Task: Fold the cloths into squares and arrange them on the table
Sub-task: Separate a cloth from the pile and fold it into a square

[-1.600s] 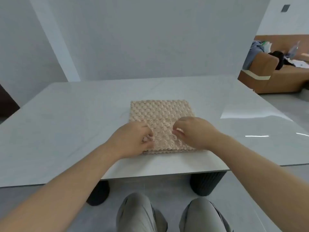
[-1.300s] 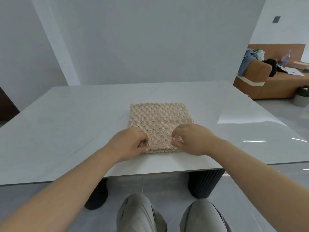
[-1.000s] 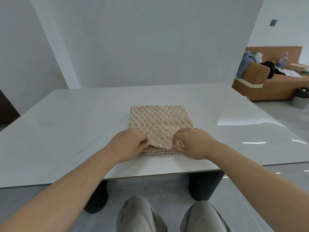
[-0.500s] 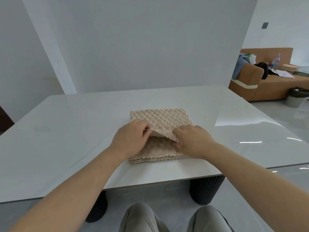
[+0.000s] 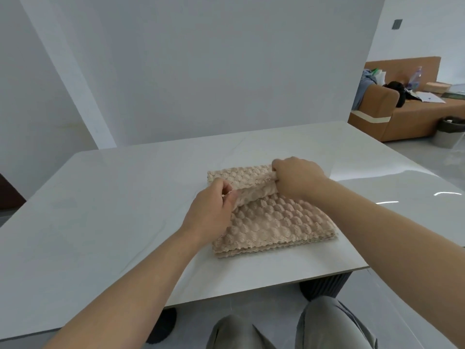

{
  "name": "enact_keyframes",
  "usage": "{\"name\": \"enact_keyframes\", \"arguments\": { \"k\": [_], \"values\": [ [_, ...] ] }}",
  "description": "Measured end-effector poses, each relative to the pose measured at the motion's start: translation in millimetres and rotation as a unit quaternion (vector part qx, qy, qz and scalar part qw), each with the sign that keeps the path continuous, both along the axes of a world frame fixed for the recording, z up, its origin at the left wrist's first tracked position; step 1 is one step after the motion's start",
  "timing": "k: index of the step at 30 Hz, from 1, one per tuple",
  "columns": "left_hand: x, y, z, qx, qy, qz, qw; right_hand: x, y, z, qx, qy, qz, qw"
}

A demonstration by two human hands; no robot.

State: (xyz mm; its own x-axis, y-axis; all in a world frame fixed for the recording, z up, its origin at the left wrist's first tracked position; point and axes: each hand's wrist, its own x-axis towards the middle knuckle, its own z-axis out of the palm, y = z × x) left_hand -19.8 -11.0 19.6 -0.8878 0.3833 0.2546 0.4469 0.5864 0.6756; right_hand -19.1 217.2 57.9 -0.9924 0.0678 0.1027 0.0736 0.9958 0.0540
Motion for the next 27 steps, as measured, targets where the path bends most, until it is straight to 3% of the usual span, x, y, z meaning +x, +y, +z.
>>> {"name": "enact_keyframes", "arguments": {
  "k": [14, 23, 27],
  "values": [
    [-28.2, -7.5, 0.8, 0.003, -0.088, 0.021, 0.996, -56.8, -30.4, 37.0, 0.037, 0.061, 0.144, 0.987],
    [-38.8, 26.9, 5.8, 0.027, -0.112, 0.030, 0.993, -62.2, -28.7, 52.4, -0.036, 0.072, 0.208, 0.975],
    [-53.2, 37.0, 4.2, 0.008, -0.067, 0.071, 0.995, -59.1, -15.3, 55.0, -0.009, 0.065, 0.215, 0.974]
  ]
}}
